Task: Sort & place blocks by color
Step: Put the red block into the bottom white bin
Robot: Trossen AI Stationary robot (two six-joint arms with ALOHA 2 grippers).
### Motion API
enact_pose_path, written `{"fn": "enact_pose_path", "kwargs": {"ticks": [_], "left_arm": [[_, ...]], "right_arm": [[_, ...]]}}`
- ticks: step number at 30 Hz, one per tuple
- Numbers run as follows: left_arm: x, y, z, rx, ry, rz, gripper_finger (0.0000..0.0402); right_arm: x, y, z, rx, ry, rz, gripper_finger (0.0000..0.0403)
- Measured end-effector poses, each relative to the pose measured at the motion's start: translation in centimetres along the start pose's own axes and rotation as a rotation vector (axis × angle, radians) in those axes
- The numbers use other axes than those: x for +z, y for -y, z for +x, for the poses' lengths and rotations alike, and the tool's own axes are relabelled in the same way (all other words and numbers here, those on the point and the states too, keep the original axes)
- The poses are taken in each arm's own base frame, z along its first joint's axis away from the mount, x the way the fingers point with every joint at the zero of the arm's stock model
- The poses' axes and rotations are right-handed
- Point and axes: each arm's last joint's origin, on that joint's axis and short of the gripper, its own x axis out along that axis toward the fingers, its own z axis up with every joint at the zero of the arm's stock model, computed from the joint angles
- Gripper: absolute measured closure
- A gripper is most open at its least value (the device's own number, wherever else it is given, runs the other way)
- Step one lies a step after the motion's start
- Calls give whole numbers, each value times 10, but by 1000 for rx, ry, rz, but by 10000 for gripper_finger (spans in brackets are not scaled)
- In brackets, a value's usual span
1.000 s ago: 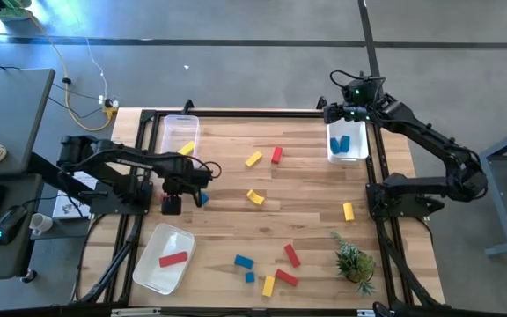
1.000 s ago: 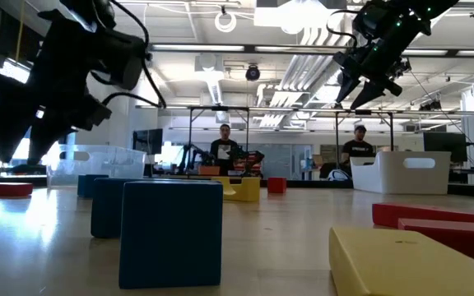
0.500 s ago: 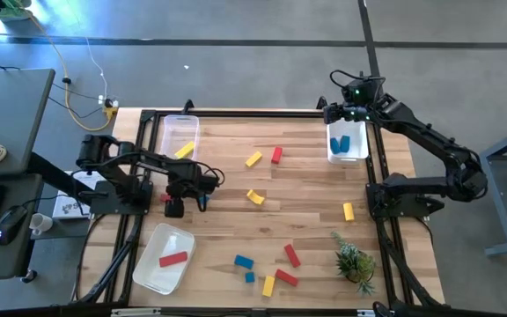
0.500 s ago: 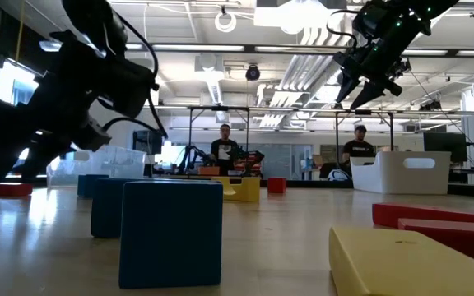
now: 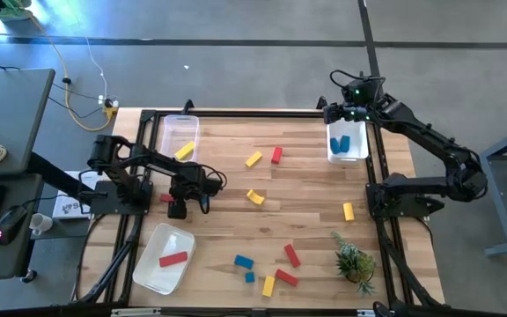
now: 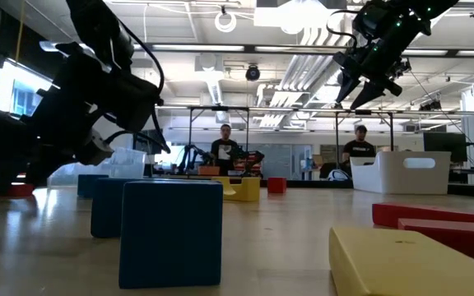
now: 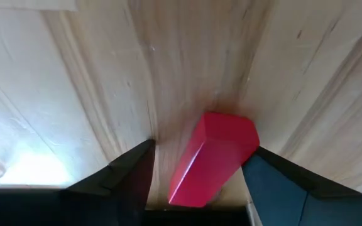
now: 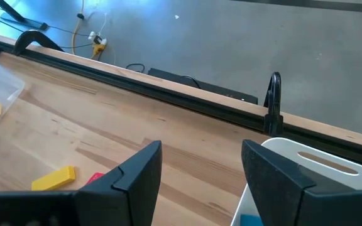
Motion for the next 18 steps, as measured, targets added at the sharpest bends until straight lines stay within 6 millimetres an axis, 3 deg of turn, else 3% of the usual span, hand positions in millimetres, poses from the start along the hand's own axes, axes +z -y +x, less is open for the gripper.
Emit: {"fn": "enact_pose_path", "kwargs": {"ticks": [12, 18], "left_arm": [[0, 1, 0, -8, 3, 47, 327], [-1, 1, -3, -2, 10, 36, 328]], "right_arm": [[0, 0, 0, 0, 0, 0, 199], [0, 0, 0, 0, 0, 0, 199]]}}
